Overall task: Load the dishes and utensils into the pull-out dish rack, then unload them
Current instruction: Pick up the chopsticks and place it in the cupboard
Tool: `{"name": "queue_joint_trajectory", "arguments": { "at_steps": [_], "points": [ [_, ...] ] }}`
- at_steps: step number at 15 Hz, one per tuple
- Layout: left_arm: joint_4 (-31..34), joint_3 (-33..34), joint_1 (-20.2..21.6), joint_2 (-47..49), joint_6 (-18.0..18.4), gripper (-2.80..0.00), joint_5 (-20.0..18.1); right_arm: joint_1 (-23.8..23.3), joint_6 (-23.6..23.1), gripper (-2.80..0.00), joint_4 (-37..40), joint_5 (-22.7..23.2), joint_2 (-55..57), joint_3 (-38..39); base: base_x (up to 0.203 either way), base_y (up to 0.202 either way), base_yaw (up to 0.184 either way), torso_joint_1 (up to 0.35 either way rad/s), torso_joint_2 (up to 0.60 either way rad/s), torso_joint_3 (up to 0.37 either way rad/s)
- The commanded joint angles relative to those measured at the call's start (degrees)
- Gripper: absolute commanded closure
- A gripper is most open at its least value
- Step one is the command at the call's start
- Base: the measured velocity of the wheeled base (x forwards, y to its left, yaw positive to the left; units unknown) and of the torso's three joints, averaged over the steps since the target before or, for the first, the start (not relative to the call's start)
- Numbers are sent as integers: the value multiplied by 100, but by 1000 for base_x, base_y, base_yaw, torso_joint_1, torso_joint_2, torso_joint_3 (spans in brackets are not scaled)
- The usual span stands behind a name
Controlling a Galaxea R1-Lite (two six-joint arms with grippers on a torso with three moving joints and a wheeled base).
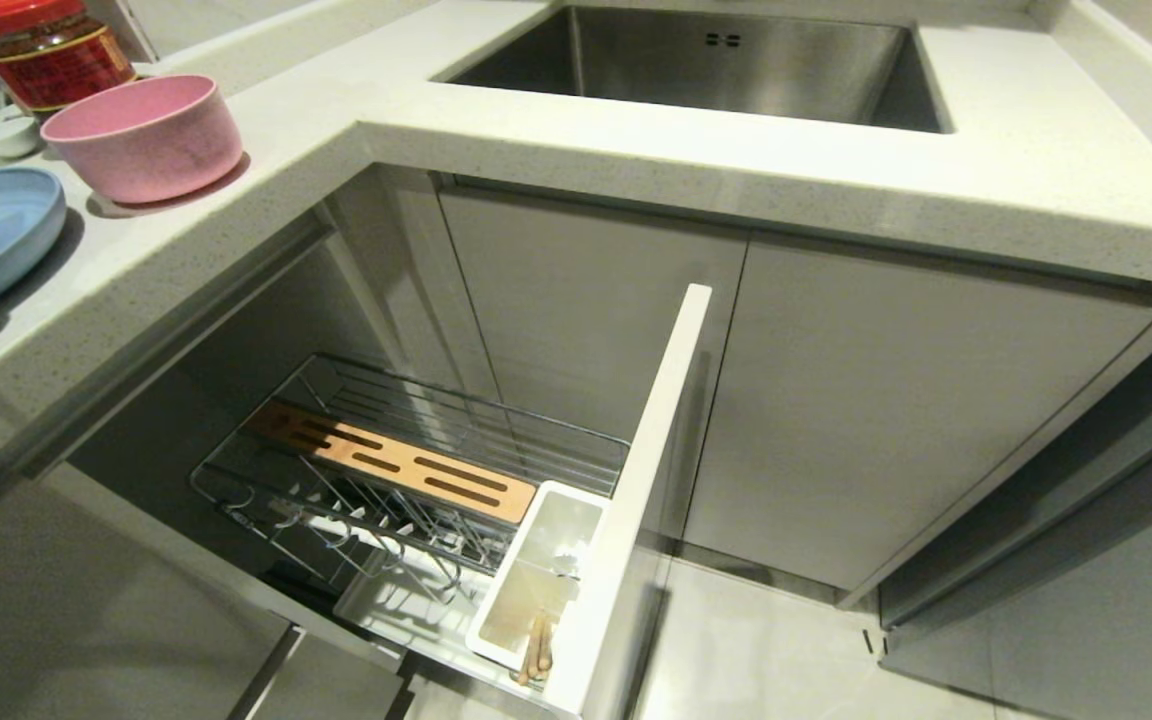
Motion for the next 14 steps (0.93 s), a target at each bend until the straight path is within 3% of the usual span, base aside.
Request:
{"name": "queue_joint_trajectory", "arguments": {
  "at_steps": [1,7,10,12,14],
  "points": [
    [32,-4,1,-49,-19,0,24,1,0,0,-2,1,-4,149,0,0,0,0,0,0],
    [-220,-49,1,-744,-71,0,148,1,0,0,-5,1,-4,149,0,0,0,0,0,0],
    [-744,-31,-104,-1270,-81,0,144,1,0,0,-6,1,-4,149,0,0,0,0,0,0],
    [-883,-13,-582,-1506,-204,0,72,1,0,0,-4,1,-4,149,0,0,0,0,0,0],
    [-906,-2,-1391,-1658,-423,0,-94,1,0,0,-6,1,-4,149,0,0,0,0,0,0]
  ]
}}
